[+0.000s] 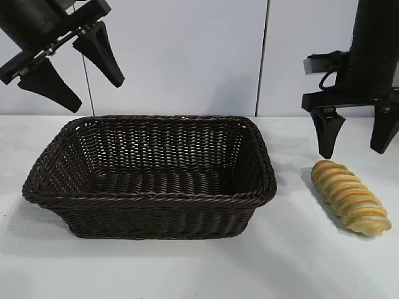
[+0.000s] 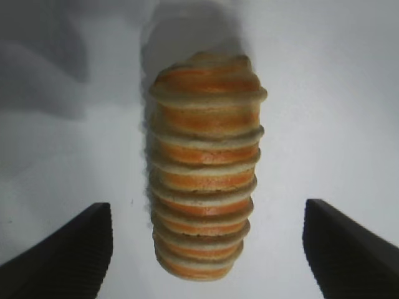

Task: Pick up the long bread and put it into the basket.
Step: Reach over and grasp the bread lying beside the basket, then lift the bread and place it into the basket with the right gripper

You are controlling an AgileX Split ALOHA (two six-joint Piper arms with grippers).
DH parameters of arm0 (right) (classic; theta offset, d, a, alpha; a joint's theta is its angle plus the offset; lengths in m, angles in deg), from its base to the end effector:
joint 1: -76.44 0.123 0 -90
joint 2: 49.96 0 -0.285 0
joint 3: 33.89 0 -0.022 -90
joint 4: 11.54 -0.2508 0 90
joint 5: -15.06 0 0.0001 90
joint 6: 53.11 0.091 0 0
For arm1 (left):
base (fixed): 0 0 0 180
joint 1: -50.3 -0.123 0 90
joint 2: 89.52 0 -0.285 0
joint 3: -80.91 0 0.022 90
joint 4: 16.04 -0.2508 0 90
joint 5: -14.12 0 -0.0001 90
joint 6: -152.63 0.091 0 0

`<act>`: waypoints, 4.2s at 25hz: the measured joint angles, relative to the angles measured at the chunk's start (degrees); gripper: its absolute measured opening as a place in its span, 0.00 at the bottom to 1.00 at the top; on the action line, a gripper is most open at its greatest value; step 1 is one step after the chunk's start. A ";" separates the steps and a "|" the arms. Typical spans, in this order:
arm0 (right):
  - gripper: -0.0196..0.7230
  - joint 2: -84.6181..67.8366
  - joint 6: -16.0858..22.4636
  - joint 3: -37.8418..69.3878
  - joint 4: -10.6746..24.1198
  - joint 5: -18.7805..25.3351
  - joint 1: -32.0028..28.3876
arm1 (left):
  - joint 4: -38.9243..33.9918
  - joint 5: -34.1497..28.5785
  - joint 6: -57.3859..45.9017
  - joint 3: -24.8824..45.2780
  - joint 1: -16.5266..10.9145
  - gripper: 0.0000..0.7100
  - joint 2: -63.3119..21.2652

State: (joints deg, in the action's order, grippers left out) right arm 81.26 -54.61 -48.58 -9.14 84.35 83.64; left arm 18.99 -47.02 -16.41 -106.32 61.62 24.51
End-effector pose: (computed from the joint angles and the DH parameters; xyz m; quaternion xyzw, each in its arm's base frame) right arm 0.4099 0.0482 0.1546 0.0841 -0.9950 0.0217 0.0497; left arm 0.3691 -0.1206 0.2567 0.0687 0.9531 -0.2777 0.0993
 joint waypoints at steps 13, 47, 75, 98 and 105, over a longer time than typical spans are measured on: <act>0.66 2.85 1.50 -0.12 0.19 -0.38 0.00 | 0.00 0.01 0.00 0.00 0.02 0.75 0.00; 0.38 -18.91 0.74 -0.18 -3.83 0.60 0.00 | 0.00 0.01 0.04 0.00 0.02 0.75 0.00; 0.38 -19.81 -1.32 -5.79 -14.79 1.45 3.80 | -0.14 -0.14 0.04 0.00 0.02 0.75 0.00; 0.38 -6.58 -1.32 -5.84 -15.31 -14.55 24.81 | -0.14 -0.14 0.04 0.00 0.02 0.75 0.00; 0.45 -6.02 -1.32 -5.84 -15.25 -15.04 24.81 | -0.14 -0.14 0.04 0.00 0.02 0.75 0.00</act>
State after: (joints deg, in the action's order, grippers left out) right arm 75.23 -55.93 -54.42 -24.39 69.32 108.45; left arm 18.86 -47.16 -16.37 -106.32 61.64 24.51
